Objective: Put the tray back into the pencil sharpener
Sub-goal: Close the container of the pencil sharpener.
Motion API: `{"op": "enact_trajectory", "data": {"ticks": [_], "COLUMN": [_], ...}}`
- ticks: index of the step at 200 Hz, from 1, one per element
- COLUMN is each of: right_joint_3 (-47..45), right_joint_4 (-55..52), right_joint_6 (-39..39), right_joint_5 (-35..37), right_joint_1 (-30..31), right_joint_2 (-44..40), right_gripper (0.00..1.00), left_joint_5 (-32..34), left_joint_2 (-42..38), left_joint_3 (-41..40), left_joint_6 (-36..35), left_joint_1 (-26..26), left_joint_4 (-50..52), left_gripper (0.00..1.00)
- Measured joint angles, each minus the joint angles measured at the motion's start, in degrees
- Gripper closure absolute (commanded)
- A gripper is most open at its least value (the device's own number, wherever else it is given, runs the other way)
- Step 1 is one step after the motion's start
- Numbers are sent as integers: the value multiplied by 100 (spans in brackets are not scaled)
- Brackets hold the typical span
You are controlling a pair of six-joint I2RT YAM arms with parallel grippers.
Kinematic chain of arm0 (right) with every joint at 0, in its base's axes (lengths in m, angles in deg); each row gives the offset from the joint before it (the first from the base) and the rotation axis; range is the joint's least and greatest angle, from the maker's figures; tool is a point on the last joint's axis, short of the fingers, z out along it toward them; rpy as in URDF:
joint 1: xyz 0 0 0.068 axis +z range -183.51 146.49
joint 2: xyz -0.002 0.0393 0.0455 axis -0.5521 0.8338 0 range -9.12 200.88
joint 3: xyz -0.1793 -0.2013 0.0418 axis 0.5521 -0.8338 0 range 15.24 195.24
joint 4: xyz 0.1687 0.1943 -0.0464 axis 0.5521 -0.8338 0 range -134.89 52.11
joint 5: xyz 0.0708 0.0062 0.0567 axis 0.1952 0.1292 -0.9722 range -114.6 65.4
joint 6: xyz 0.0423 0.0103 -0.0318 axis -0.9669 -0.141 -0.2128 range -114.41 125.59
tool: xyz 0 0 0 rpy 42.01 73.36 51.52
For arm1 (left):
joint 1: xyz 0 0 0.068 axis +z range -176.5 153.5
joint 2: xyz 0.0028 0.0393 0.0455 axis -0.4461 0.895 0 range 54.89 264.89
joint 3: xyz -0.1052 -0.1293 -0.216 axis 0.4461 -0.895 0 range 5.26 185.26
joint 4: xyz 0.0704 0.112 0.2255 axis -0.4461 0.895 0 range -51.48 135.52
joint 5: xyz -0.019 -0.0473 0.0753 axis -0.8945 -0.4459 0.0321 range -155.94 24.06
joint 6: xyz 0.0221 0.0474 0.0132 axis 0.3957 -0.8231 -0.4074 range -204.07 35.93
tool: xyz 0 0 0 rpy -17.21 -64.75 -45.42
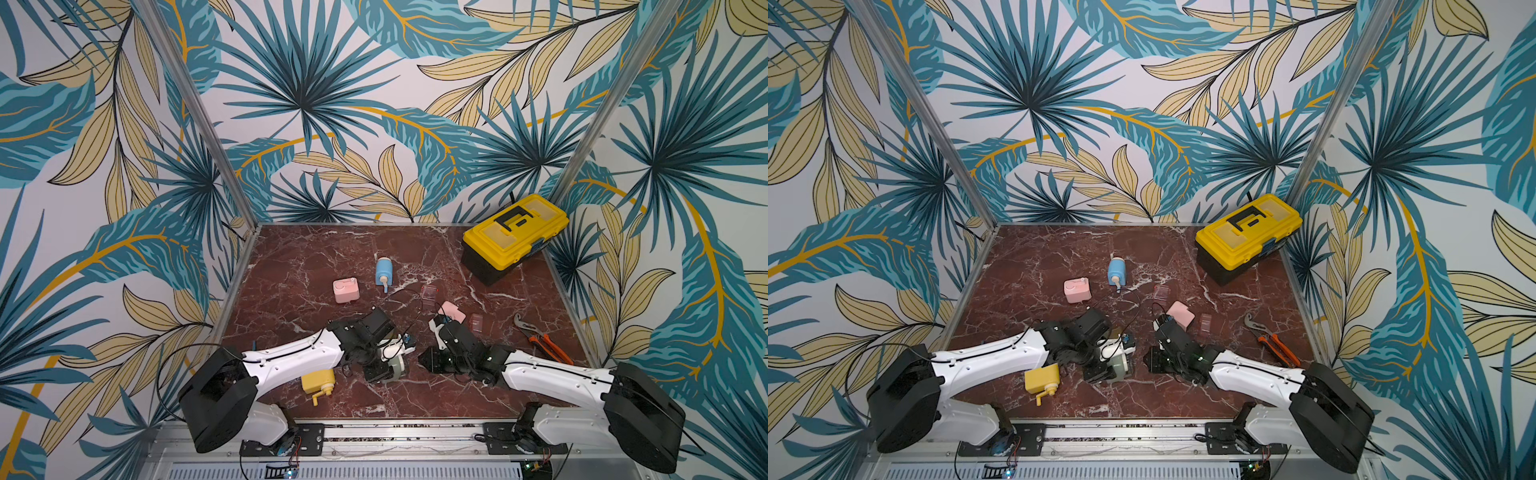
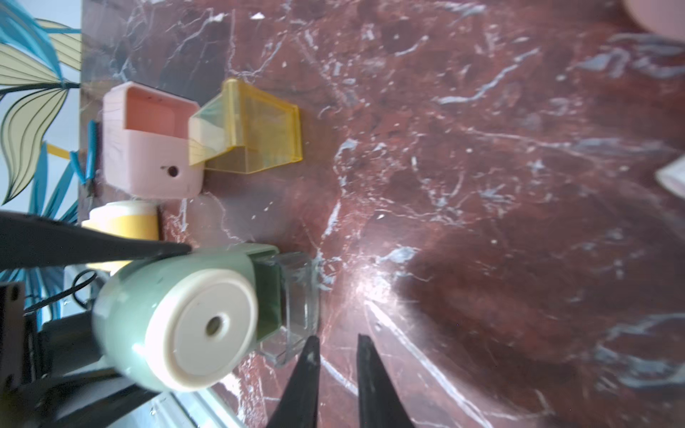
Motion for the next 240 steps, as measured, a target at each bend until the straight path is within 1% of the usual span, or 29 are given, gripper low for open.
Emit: {"op": "enact_trajectory", "data": {"ticks": [26,54,102,129,158,171,186,222,240], "right_joint_3": [188,330,350,350,332,271,179,109,111], "right_joint_4": [46,409,1239,1458,1482,1421,1134,-214,-914], "right_joint_6": [4,-4,-120,-199,-225,-234,-234,-229,-229], "right_joint_5": [-122,-535,-1237,-1401,-1405,-1340,-1102,57,632], "right_joint_1": [2,7,9,-50,-61,-44,-9,0,0], "right_joint_2": [621,1217,1698,1808,1792,1657,1259,-247,-979], "right_gripper": [82,82,82,82,81,81,80,80,80], "left_joint_5": [9,50,120,166,208,221,236,323,413], "left_joint_2": [76,149,181,197,199,197,195,125,-61], "left_joint_3": [76,151,179,236,247,249,251,251,251], "left_joint_6": [-9,-24,-28,-26,-26,-26,-2,192,385], "left_joint_1": [-31,-87,-157,-177,-195,-203,-216,-247,-254], "left_joint_4": [28,26,42,166,201,197,188,160,157], "left_gripper": [52,52,53,55,59,60,63,68,73]}}
